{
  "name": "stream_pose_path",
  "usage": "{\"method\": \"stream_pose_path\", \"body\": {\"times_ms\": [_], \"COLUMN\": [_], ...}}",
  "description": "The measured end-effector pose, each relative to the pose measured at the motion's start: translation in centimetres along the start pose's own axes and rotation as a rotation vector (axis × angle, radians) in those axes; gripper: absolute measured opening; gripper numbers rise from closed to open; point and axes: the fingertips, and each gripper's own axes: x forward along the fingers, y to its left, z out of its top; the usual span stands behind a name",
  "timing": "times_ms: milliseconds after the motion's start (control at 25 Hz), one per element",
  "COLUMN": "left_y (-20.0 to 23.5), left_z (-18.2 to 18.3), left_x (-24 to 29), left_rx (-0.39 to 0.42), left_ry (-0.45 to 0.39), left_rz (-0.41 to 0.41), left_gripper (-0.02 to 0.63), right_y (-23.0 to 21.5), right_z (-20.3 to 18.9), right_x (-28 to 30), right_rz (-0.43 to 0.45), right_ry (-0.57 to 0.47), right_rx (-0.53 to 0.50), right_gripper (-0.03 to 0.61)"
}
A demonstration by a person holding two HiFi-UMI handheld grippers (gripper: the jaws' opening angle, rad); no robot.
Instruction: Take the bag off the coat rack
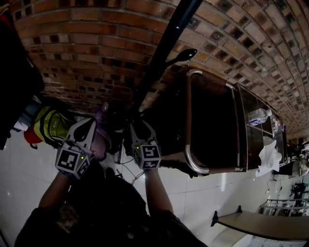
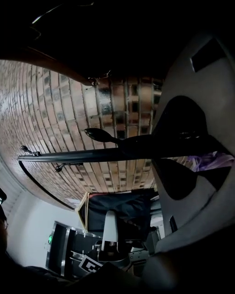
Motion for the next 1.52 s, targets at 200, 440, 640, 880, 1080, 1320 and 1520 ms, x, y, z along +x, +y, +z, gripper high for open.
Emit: {"method": "stream_pose_path", "body": {"times_ms": [200, 440, 640, 880, 1080, 1320, 1520], "left_y": [0.9, 1.1, 1.8, 2.1, 2.2, 3.1, 3.7], "left_z": [0.1, 0.6, 0.3, 0.2, 0.5, 0.8, 1.0], "left_x": [1.6, 3.4, 4.1, 4.7, 5.1, 5.5, 5.8], "left_rx": [-0.011, -0.006, -0.012, -0.019, -0.011, -0.022, -0.015], "left_ry": [0.015, 0.014, 0.02, 0.023, 0.013, 0.005, 0.008], "left_rz": [-0.041, -0.09, -0.101, -0.112, -0.124, -0.106, -0.103], "left_gripper": [0.04, 0.04, 0.04, 0.04, 0.04, 0.04, 0.04], "right_y": [0.4, 1.1, 1.9, 2.1, 2.2, 1.6, 1.5], "right_z": [-0.1, 0.6, 1.9, 4.0, 6.2, 7.0, 8.1], "right_x": [0.6, -0.1, -0.8, -1.5, -1.4, -1.2, -0.9], "right_rz": [-0.004, 0.032, 0.026, 0.07, 0.129, 0.124, 0.124], "right_ry": [0.027, 0.021, -0.051, -0.104, -0.127, -0.152, -0.169], "right_rx": [-0.008, 0.007, -0.012, 0.105, 0.247, 0.3, 0.289], "right_gripper": [0.089, 0.058, 0.057, 0.055, 0.054, 0.052, 0.051]}}
